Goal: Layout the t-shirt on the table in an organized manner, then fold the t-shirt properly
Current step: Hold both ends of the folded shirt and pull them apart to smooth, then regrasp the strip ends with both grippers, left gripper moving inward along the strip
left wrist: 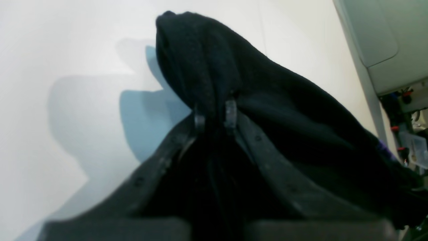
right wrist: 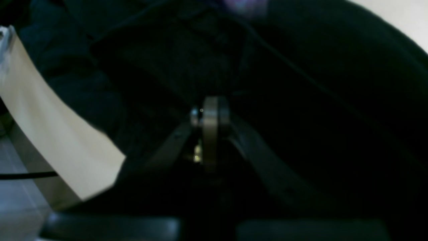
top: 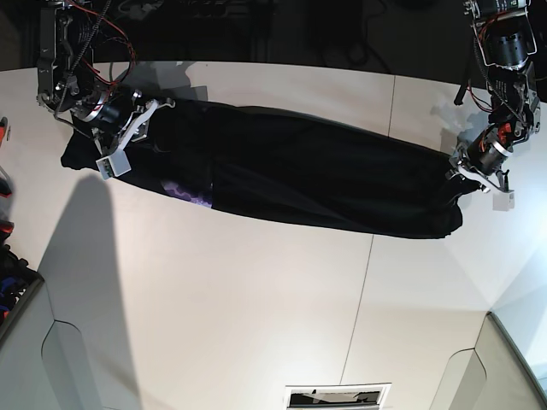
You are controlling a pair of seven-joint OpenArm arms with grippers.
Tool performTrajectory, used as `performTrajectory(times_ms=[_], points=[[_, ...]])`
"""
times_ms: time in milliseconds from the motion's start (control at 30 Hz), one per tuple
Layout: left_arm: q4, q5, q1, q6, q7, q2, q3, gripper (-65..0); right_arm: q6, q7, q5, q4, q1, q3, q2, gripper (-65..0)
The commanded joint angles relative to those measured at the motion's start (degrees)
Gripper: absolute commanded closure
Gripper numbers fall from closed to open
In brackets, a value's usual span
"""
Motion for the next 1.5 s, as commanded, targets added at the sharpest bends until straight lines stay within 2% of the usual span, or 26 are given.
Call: performTrajectory(times_ms=[0,100,200,400,600,800,933,1033,1167,1267,1333,1467], points=[[0.8,2.4,0.2,2.3,2.6,-0.2,-0.4,0.0,-0.5,-1.5,-0.9,1.1,0.0,0.3,0.6,0.0],[7.5,6.4,0.6,2.3,4.1,-0.2,-1.4,0.0,-0.5,-1.4,-0.9,3.5,0.0,0.5,0.6,0.0],[15.8,7.7,1.4,2.3,7.0,-0.2,-1.4,0.0,-0.5,-0.8,-0.9,6.7,0.0,0.8,0.6,0.0],[27.3,12.6,1.7,2.3,6.2,-0.2,-1.4,0.0,-0.5,-0.9,-1.3,12.7,0.0,0.9,0.6,0.0],[28.2,22.1,0.5,2.3,0.9,-2.2,-1.4,0.0,-0.5,-1.4,-1.6,14.7,0.0,1.7,0.6,0.0],[28.2,22.4,-0.9,2.7,0.0,-8.0,-1.4,0.0,-0.5,-1.8,-0.7,14.7,0.0,4.0,0.6,0.0],[28.6,21.7,-1.2,2.3,1.9,-9.6,-1.4,0.0,-0.5,-2.0,-0.1,14.7,0.0,4.6,0.6,0.0],[30.6,17.6,-0.7,2.3,3.0,-8.8,-0.1,0.0,-0.5,-2.0,-0.1,14.7,0.0,4.6,0.6,0.0],[38.4,14.6,1.3,2.3,6.1,-5.2,4.4,0.0,-0.5,-2.0,-0.1,14.7,0.0,4.6,0.6,0.0],[45.0,14.7,3.1,2.3,9.6,-2.2,10.5,0.0,-0.5,-2.0,-0.7,14.7,0.0,4.7,0.0,0.0],[47.0,15.1,4.4,2.3,9.9,-0.9,14.9,0.0,-0.5,-1.9,-1.4,14.7,0.0,4.7,-1.1,0.0],[46.8,20.3,4.6,2.3,9.7,2.3,22.1,0.0,-0.5,-2.0,-1.4,14.7,-0.1,4.8,-2.2,0.0]])
